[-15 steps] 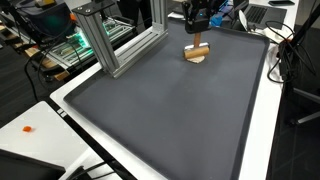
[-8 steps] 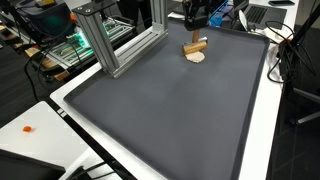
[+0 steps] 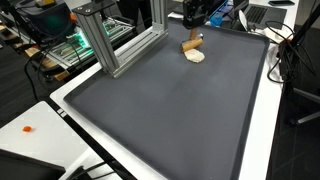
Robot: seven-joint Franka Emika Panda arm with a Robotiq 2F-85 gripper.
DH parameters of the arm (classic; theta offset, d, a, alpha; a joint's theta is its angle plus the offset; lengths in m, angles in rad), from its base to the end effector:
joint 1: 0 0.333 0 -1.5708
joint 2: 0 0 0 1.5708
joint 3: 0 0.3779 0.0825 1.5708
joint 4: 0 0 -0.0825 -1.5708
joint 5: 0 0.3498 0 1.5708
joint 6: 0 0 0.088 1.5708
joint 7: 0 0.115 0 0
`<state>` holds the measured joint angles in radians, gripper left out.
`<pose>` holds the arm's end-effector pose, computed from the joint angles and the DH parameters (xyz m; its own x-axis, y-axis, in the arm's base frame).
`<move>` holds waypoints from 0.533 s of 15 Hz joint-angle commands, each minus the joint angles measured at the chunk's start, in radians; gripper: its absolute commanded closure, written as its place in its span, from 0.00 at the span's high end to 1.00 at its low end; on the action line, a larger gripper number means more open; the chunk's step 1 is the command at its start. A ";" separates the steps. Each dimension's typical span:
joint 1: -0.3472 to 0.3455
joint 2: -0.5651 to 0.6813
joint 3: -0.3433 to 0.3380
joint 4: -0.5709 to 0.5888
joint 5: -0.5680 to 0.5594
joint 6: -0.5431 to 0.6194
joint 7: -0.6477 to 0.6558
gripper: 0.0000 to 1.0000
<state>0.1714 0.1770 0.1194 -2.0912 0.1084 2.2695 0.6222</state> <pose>0.5335 0.1603 0.4151 0.9191 -0.3890 -0.0620 -0.3932 -0.9157 -0.0833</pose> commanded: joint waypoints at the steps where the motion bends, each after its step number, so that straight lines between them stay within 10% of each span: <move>1: 0.005 -0.009 0.001 0.004 -0.027 0.006 -0.097 0.35; 8: 0.007 -0.018 0.008 0.015 -0.150 0.025 -0.359 0.35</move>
<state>0.1751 0.1732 0.1255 -2.0673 0.0123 2.2726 0.3595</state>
